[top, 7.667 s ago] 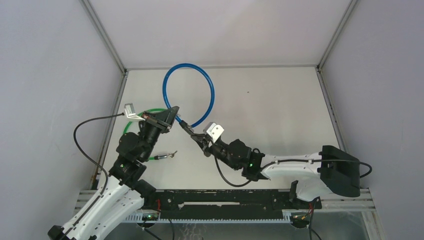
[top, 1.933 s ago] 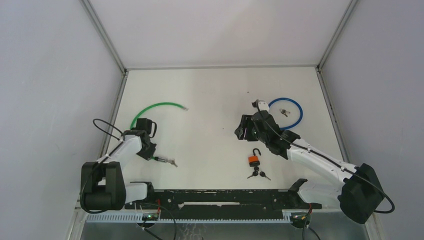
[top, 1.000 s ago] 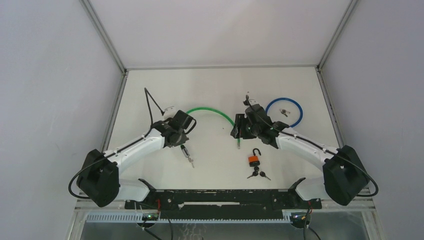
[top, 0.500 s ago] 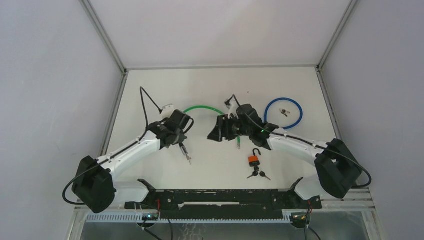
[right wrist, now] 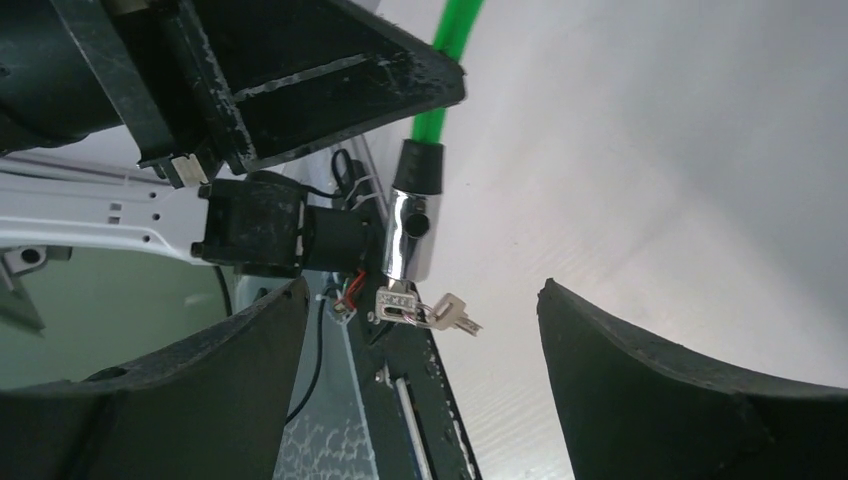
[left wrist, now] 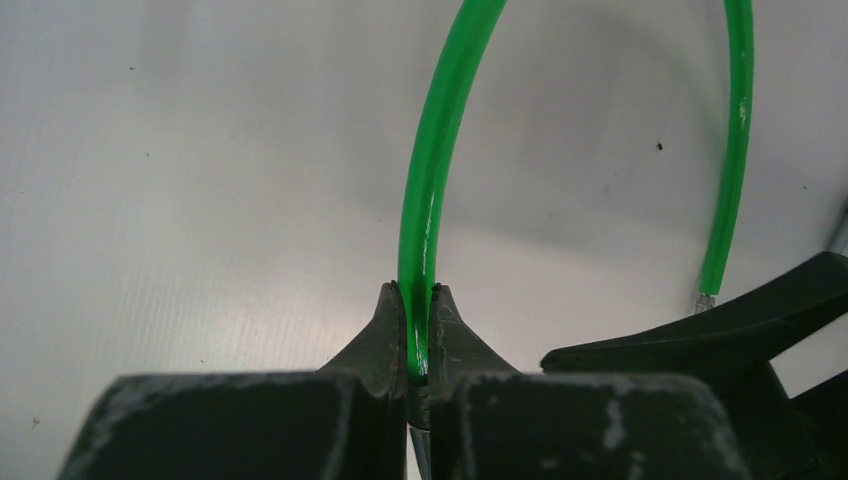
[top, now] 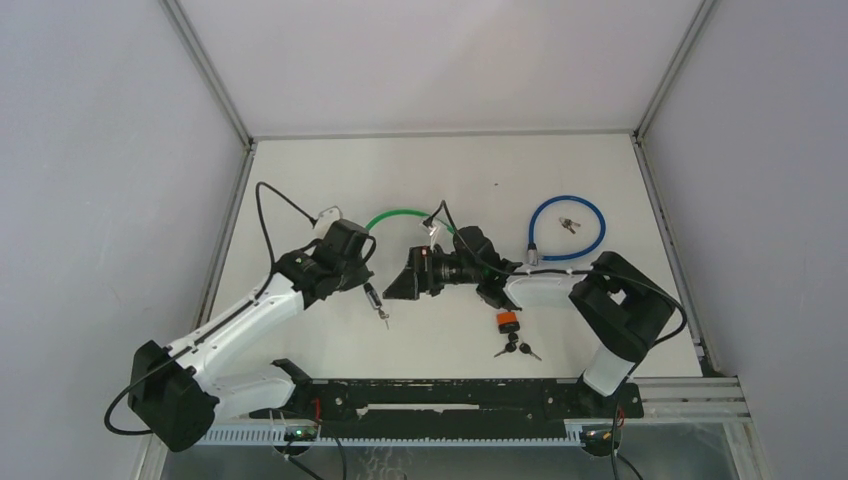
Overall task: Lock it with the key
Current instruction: Pick up the lock from the center of the board.
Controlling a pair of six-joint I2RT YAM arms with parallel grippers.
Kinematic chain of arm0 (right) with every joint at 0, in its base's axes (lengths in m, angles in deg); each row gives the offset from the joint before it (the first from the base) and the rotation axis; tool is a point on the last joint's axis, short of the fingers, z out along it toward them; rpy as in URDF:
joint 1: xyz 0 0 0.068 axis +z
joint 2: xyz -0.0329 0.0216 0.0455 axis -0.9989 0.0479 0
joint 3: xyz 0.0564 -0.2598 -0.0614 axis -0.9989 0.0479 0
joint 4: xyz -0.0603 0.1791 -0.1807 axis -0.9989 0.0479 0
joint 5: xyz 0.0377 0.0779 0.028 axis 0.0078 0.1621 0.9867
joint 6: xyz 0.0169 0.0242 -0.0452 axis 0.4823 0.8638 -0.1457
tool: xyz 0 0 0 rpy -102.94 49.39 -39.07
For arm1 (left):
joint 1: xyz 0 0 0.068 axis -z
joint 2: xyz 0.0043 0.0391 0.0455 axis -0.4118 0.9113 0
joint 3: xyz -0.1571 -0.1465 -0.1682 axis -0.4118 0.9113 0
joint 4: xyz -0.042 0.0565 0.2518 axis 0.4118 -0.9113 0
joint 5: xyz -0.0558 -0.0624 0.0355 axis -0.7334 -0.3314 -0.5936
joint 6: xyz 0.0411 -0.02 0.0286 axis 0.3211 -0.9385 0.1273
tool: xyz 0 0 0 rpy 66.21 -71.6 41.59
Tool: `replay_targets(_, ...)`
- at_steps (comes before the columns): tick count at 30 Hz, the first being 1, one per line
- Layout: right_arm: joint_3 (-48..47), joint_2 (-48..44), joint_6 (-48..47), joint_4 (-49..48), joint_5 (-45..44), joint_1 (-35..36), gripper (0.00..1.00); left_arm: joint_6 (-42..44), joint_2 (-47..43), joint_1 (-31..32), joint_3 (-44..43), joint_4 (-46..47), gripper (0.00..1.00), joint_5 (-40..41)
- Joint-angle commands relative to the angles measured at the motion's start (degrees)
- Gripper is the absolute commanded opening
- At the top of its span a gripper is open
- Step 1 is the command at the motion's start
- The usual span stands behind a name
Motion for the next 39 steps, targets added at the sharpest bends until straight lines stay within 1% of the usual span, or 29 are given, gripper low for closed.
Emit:
replay_targets(1,-0.3,2.3,3.2,-11.0,2.9,1.9,0.93,-1.1,-1.2,0.4,-2.7,2.1,0.0,-2.2)
replay_targets(6,-2.6,3.3,-0.5,-8.1,-0.2,5.3,0.93,-1.6,-0.6,0.4,-3.4,1.6,0.0,-2.3)
replay_targets(8,-2.9,4.6,0.3,-9.9,-0.5,5.7,0.93,-1.9,-0.9,0.4,-3.4,2.1,0.0,-2.7)
replay_targets(10,-4.6,6.3,0.9,-9.2,0.2,5.6,0.92,-2.1,-1.1,0.4,-3.2,2.6,0.0,-3.3)
replay_targets(13,-6.9,9.0,2.6,-10.4,1.5,5.5,0.87,-2.3,-1.5,0.4,-2.6,3.3,0.0,-4.3)
replay_targets(17,-9.3,12.7,5.5,-12.3,2.5,5.4,0.75,-2.5,-2.3,0.4,-2.4,2.9,0.0,-3.9)
replay_targets(22,-9.4,14.3,7.3,-14.4,1.8,5.5,0.56,-2.4,-3.1,0.4,-2.0,3.4,0.0,-3.9)
replay_targets(23,-9.4,14.3,7.5,-14.5,1.8,5.5,0.51,-2.4,-3.1,0.4,-2.0,3.4,0.0,-3.8)
replay_targets(25,-9.1,14.3,8.0,-15.4,1.7,5.5,0.37,-2.5,-3.3,0.4,-1.7,3.4,0.0,-3.7)
replay_targets(26,-8.9,14.2,8.2,-16.0,1.8,5.5,0.25,-2.6,-3.6,0.4,-1.6,3.5,0.0,-3.6)
replay_targets(27,-8.6,14.2,8.4,-16.4,1.9,5.6,0.08,-2.8,-3.8,0.4,-1.4,3.5,0.0,-3.4)
replay_targets(28,-8.4,14.1,8.6,-17.3,2.0,5.6,0.0,-2.9,-4.3,0.4,-1.1,3.7,0.0,-3.4)
replay_targets(29,-8.0,14.1,8.8,-18.1,2.0,5.6,0.0,-2.6,-4.8,0.4,-0.9,4.2,0.0,-3.7)
replay_targets(30,-7.5,14.1,8.9,-19.2,2.2,5.7,0.0,-2.4,-5.4,0.4,-0.6,4.4,0.03,-3.7)
replay_targets(31,-7.1,14.0,9.0,-20.1,2.3,5.7,0.0,-2.4,-6.1,0.4,-0.2,4.4,0.11,-3.4)
replay_targets(33,-6.7,13.8,8.8,-21.0,2.7,5.7,0.0,-2.4,-7.6,0.4,0.7,4.2,0.39,-2.0)
replay_targets(34,-6.6,13.7,8.6,-21.1,2.9,5.8,0.0,-2.6,-8.4,0.3,1.2,4.0,0.56,-1.2)
replay_targets(35,-6.6,13.7,8.4,-21.2,3.2,5.8,0.0,-2.4,-8.9,0.1,1.8,4.6,0.64,-1.1)
replay_targets(37,-6.5,13.6,8.5,-22.0,3.7,5.9,0.0,-1.8,-9.5,-0.8,3.1,6.1,0.72,-2.5)
replay_targets(39,-6.4,13.6,8.7,-22.8,4.1,6.0,0.0,-1.2,-9.8,-1.7,4.2,8.0,0.75,-4.7)
